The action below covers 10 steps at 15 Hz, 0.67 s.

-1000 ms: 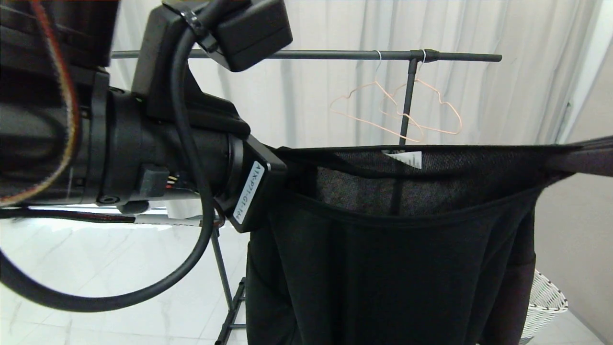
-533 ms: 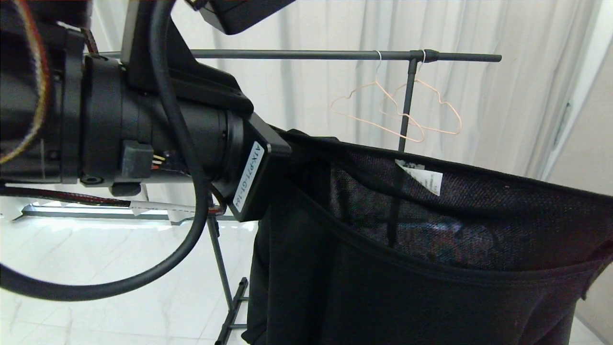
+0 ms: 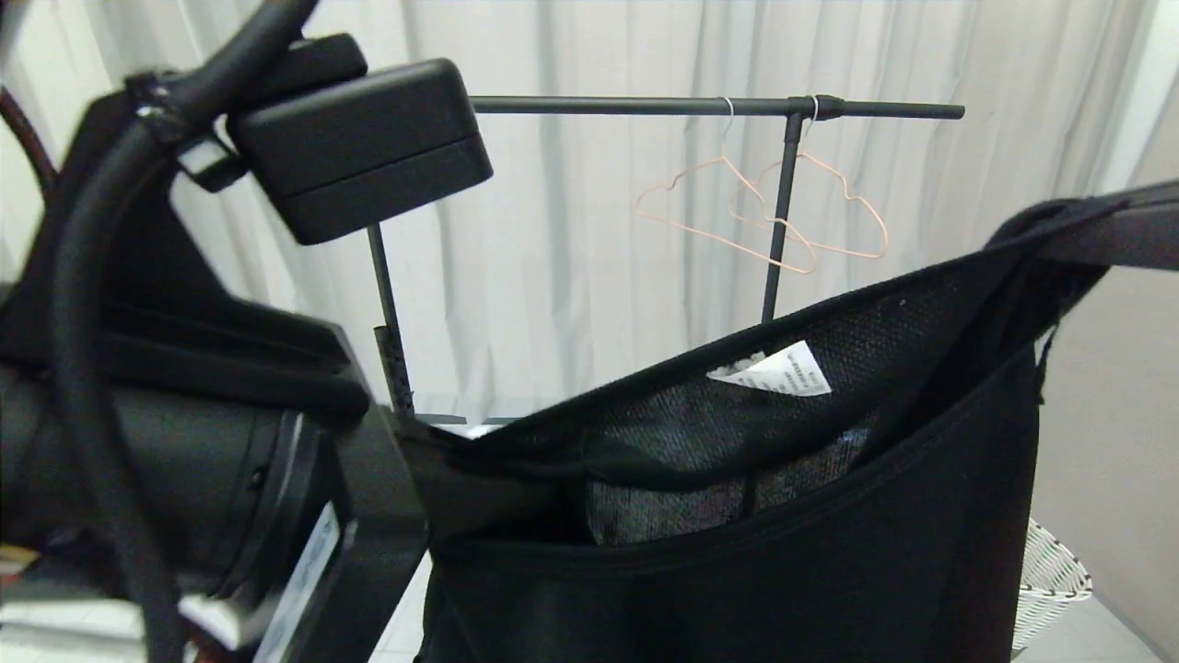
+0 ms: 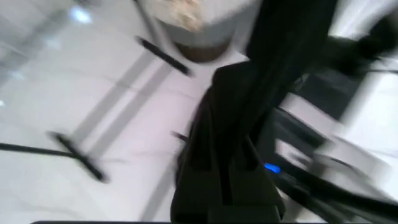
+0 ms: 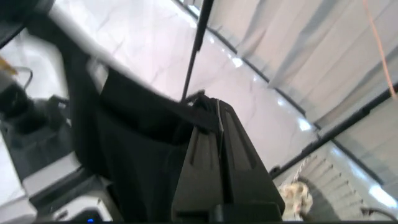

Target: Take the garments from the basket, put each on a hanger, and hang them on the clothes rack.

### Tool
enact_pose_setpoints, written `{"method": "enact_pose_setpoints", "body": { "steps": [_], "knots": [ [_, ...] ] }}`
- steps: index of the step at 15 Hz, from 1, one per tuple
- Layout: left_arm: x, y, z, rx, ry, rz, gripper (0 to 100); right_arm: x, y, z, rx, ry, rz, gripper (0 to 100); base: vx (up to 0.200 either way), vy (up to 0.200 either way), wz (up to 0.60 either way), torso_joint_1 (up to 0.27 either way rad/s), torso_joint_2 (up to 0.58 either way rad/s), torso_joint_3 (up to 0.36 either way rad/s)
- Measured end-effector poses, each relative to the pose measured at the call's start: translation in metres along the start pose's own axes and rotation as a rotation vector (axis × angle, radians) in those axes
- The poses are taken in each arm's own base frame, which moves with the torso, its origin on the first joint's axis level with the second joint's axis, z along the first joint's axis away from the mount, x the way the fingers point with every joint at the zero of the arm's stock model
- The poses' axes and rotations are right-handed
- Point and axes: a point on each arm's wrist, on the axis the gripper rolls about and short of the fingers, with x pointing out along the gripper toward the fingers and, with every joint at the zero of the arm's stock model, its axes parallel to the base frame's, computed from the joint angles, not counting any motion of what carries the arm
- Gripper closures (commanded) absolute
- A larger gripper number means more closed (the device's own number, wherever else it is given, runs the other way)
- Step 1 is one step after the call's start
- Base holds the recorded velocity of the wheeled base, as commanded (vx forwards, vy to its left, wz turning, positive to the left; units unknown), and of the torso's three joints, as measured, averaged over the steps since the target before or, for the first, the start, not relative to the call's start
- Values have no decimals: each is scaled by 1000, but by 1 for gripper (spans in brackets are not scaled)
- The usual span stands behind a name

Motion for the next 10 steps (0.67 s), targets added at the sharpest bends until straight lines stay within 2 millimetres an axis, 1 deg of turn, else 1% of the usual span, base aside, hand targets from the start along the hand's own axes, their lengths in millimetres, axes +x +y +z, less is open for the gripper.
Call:
{"method": "enact_pose_setpoints", "body": {
  "steps": [2, 3, 4, 6, 7, 8, 10],
  "knots": [
    [-10, -17, -2, -88, 20, -86, 100, 14, -1, 12, -1, -17, -2, 100, 0, 0, 0, 0, 0, 0],
    [-12, -21, -2, -97, 21, -105, 100, 19, -1, 15, -2, -17, -2, 100, 0, 0, 0, 0, 0, 0],
    [-13, -24, -2, -91, 20, -116, 100, 23, -1, 15, -1, -11, -2, 100, 0, 0, 0, 0, 0, 0],
    [-12, -24, -2, -67, 18, -92, 100, 25, -1, 14, 0, 3, -5, 100, 0, 0, 0, 0, 0, 0],
    [-10, -19, -1, -40, 14, -43, 100, 24, -2, 10, 1, 28, -11, 100, 0, 0, 0, 0, 0, 0],
    [-6, -10, 1, -13, 8, 21, 100, 20, -2, 4, 2, 71, -23, 100, 0, 0, 0, 0, 0, 0],
    [-2, 10, 15, 9, -52, 128, 100, 6, -3, -6, 4, 128, -46, 100, 0, 0, 0, 0, 0, 0]
  ]
}}
